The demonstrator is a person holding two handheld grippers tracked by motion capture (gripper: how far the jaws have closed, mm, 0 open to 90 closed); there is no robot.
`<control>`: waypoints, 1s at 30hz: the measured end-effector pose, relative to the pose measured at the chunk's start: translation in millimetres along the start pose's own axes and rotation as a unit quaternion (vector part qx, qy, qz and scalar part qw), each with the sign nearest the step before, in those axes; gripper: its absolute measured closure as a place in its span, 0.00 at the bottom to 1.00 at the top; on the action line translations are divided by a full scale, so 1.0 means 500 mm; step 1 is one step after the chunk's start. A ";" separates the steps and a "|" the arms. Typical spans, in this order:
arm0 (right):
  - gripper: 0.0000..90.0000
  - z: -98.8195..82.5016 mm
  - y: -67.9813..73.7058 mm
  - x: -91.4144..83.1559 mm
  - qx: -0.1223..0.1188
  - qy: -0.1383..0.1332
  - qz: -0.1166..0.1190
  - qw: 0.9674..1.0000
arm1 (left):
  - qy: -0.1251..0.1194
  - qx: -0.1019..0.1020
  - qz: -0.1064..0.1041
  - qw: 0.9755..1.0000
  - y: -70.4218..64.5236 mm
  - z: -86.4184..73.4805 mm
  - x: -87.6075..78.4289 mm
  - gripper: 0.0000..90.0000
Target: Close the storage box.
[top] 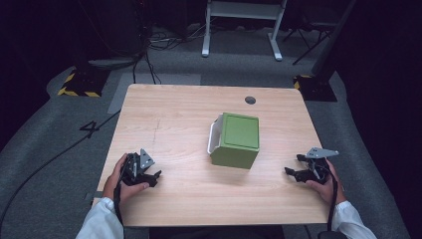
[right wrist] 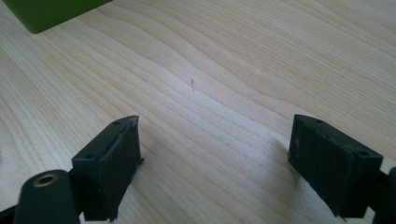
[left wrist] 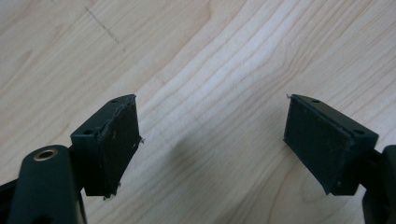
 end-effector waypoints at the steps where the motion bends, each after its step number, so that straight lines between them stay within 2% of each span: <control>1: 0.19 0.000 0.000 0.000 0.000 0.000 0.000 1.000 | 0.002 -0.007 -0.005 1.000 0.001 -0.006 0.000 0.20; 5: 0.19 0.000 0.000 0.000 0.000 0.000 0.000 1.000 | -0.013 -0.039 -0.023 0.999 0.013 -0.025 -0.001 0.20; 6: 0.19 0.000 0.000 0.000 0.000 0.000 0.000 1.000 | -0.018 -0.052 -0.030 0.998 0.016 -0.031 0.000 0.20; 7: 0.19 0.000 0.000 0.000 0.000 0.000 0.000 1.000 | -0.023 -0.064 -0.035 0.997 0.019 -0.036 0.001 0.20; 8: 0.19 0.000 0.000 0.000 0.000 0.000 0.000 1.000 | -0.027 -0.084 -0.044 0.995 0.021 -0.041 0.003 0.20; 9: 0.19 0.000 0.000 0.000 0.000 0.000 0.000 1.000 | -0.030 -0.109 -0.054 0.992 0.024 -0.047 0.006 0.20; 10: 0.19 0.000 0.000 0.000 0.000 0.000 0.000 1.000 | -0.033 -0.114 -0.055 0.991 0.026 -0.049 0.007 0.19; 30: 0.18 0.001 0.000 0.001 -0.001 0.000 0.003 1.000 | -0.033 -0.117 -0.051 0.991 0.024 -0.049 0.007 0.18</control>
Point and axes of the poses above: each handheld gripper's, and its own axes: x roughly forward along the jaws, z roughly out of its top, y roughly to its left, the point moved 1 cm from there along x, roughly forward along the jaws, and after that the axes turned 2 degrees about z, right-handed, at the moved point
